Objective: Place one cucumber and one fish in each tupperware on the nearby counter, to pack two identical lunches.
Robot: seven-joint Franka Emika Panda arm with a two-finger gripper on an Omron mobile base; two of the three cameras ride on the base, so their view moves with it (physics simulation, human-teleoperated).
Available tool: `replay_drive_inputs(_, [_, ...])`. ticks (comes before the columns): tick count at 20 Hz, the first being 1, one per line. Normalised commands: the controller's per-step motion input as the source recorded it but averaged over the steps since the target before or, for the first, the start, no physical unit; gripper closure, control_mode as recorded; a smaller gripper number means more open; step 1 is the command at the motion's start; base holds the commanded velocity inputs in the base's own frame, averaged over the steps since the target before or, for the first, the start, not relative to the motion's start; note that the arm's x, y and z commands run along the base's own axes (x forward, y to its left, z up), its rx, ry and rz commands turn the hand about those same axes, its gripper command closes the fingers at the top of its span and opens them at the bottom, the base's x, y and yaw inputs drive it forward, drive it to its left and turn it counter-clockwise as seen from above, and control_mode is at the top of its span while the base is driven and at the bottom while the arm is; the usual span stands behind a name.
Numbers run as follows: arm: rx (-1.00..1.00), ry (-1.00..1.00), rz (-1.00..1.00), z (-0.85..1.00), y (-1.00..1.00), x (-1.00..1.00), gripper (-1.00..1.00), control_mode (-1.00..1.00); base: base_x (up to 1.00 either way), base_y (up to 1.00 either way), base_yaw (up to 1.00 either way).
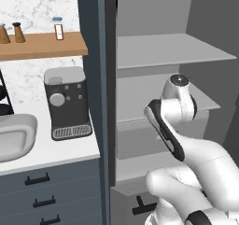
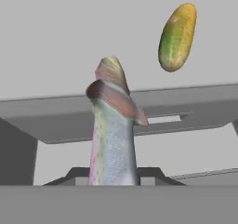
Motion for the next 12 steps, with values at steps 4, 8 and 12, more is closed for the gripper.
replay_drive_inputs(4, [0.00, 0.03, 0.01, 0.43, 0.00, -1.00, 1.00, -1.00, 0.00, 0.00, 0.00])
replay_drive_inputs(8, [0.00, 0.05, 0.00, 0.42, 0.01, -1.00, 1.00, -1.00, 0.00, 0.00, 0.00])
replay_drive_inputs(12, [0.00, 0.12, 0.00, 0.50, 0.04, -0.94, 1.00, -1.00, 0.00, 0.00, 0.00])
